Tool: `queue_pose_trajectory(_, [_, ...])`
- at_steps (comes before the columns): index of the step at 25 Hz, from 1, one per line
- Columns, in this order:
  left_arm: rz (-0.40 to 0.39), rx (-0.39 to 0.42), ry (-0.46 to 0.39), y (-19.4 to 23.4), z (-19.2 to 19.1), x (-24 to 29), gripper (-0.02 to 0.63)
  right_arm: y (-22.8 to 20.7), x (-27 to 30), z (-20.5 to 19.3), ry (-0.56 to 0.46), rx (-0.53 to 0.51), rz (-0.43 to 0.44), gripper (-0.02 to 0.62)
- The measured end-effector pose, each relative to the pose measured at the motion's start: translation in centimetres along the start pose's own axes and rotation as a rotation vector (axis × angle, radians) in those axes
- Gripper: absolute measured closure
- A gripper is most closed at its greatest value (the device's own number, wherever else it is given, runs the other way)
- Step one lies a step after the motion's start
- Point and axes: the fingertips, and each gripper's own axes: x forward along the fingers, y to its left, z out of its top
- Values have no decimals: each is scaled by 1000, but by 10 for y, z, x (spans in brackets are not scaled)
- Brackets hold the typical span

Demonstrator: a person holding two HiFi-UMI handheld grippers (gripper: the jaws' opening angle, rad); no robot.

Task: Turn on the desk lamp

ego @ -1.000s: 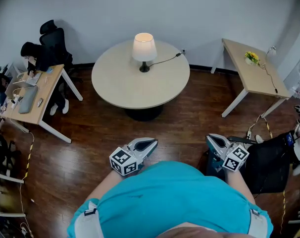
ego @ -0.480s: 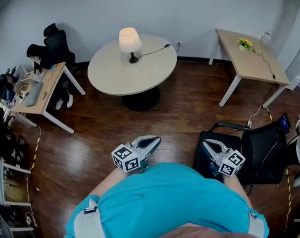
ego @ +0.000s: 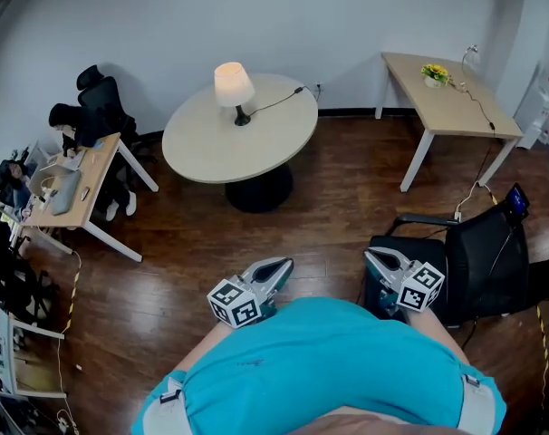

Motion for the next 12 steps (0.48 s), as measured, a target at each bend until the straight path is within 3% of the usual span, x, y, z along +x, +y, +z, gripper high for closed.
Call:
queue_pose_trajectory(7, [0, -13, -31, 22, 22, -55, 500, 41, 54, -13, 31, -14, 10, 595])
queue_pose_trajectory(12, [-13, 0, -34, 29, 18, -76, 500, 55, 73, -33, 46, -31, 30, 595])
